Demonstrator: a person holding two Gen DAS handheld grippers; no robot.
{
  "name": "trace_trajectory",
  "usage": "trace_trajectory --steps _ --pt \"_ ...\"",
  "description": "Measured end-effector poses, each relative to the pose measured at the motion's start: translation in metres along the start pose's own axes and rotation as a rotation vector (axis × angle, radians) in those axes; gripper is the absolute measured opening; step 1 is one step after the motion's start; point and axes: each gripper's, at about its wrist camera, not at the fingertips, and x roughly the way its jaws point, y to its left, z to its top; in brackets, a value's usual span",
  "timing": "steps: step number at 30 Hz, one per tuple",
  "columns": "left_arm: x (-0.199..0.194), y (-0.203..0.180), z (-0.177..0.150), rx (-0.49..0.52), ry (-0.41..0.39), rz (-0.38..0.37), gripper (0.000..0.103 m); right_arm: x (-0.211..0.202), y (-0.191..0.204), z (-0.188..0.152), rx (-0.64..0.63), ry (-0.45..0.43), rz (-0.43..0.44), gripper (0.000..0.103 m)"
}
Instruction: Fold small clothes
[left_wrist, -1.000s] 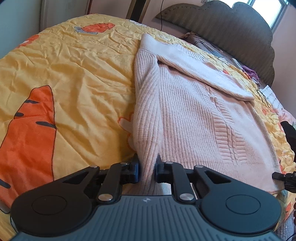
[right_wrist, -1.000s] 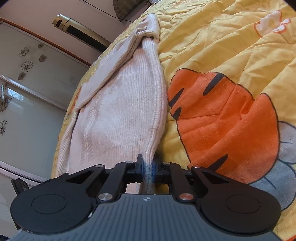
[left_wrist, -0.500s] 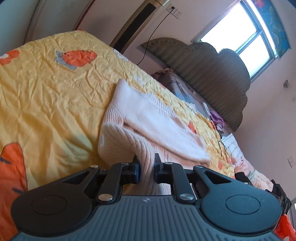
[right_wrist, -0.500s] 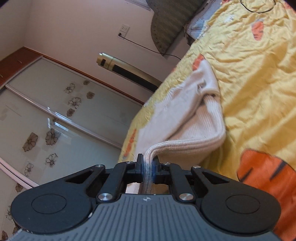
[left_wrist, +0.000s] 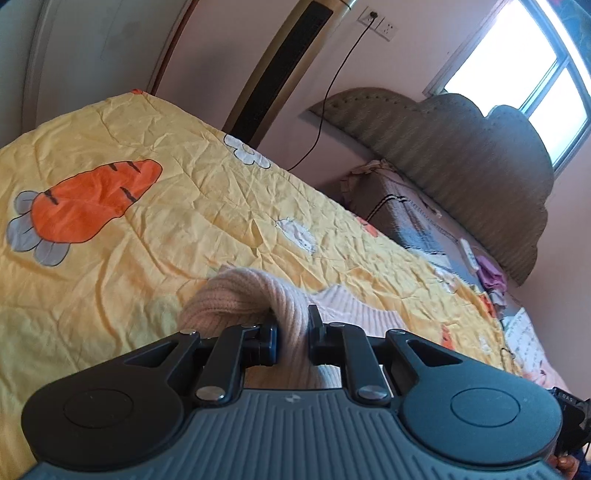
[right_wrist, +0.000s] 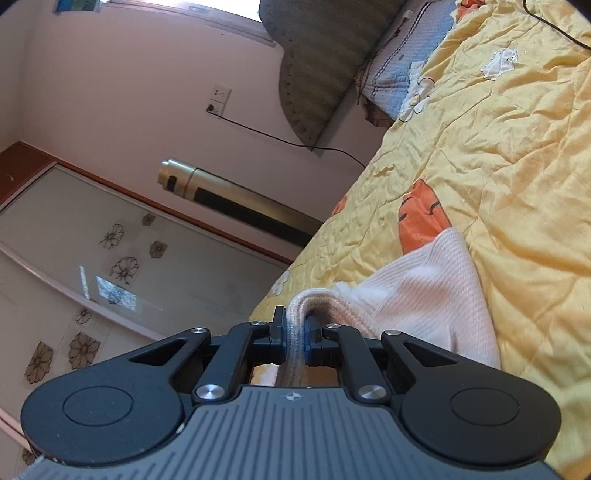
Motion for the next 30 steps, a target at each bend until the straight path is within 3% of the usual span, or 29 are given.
trace_trajectory --steps 3,5,7,8,10,13,14,15,17,20,22,24,27,28,29,30 --pt "0.045 0.004 0.007 -0.020 0.059 0.063 0.015 0.042 -0.024 0.018 0.028 0.021 -0.073 0.014" --pt "0.064 0.016 0.012 -0.111 0.107 0.077 0.022 0.064 -0.046 0.026 0.095 0.040 -0.119 0.019" --pt "0.072 0.032 0.019 -0.214 0.126 0.023 0.035 0.078 -0.070 0.029 0.204 0.043 -0.144 0.027" --pt "0.073 0.038 0.022 -0.249 0.126 -0.013 0.046 0.081 -0.078 0.031 0.237 0.041 -0.123 0.027" --pt "0.069 0.041 0.028 -0.268 0.113 -0.070 0.057 0.082 -0.085 0.033 0.272 0.027 -0.080 0.030" --pt "0.047 0.024 0.036 -0.149 0.040 -0.095 0.058 0.073 -0.076 0.036 0.228 -0.017 -0.056 0.045" --pt "0.040 0.018 0.036 -0.097 0.010 -0.086 0.063 0.069 -0.070 0.038 0.203 -0.026 -0.045 0.045" --pt "0.033 0.009 0.033 -0.027 -0.026 -0.050 0.066 0.065 -0.063 0.039 0.175 -0.029 -0.030 0.045" --pt "0.026 -0.015 0.020 0.177 -0.094 0.102 0.071 0.059 -0.048 0.042 0.107 -0.030 -0.029 0.049" --pt "0.041 -0.033 -0.002 0.386 -0.078 0.189 0.071 0.061 -0.020 0.044 -0.120 0.011 -0.187 0.052" --pt "0.058 -0.036 -0.009 0.439 -0.038 0.235 0.071 0.074 -0.015 0.043 -0.233 0.072 -0.309 0.052" --pt "0.078 -0.037 -0.012 0.447 0.026 0.265 0.071 0.090 -0.022 0.041 -0.259 0.144 -0.357 0.052" --pt "0.093 -0.046 -0.020 0.522 0.059 0.305 0.065 0.111 -0.030 0.036 -0.283 0.205 -0.393 0.050" --pt "0.094 -0.049 -0.021 0.546 0.059 0.306 0.026 0.117 -0.030 0.032 -0.297 0.216 -0.383 0.038" --pt "0.097 -0.051 -0.020 0.551 0.073 0.322 0.008 0.121 -0.029 0.029 -0.317 0.225 -0.380 0.027" --pt "0.097 -0.052 -0.017 0.536 0.076 0.323 0.008 0.124 -0.028 0.026 -0.335 0.235 -0.373 0.017"
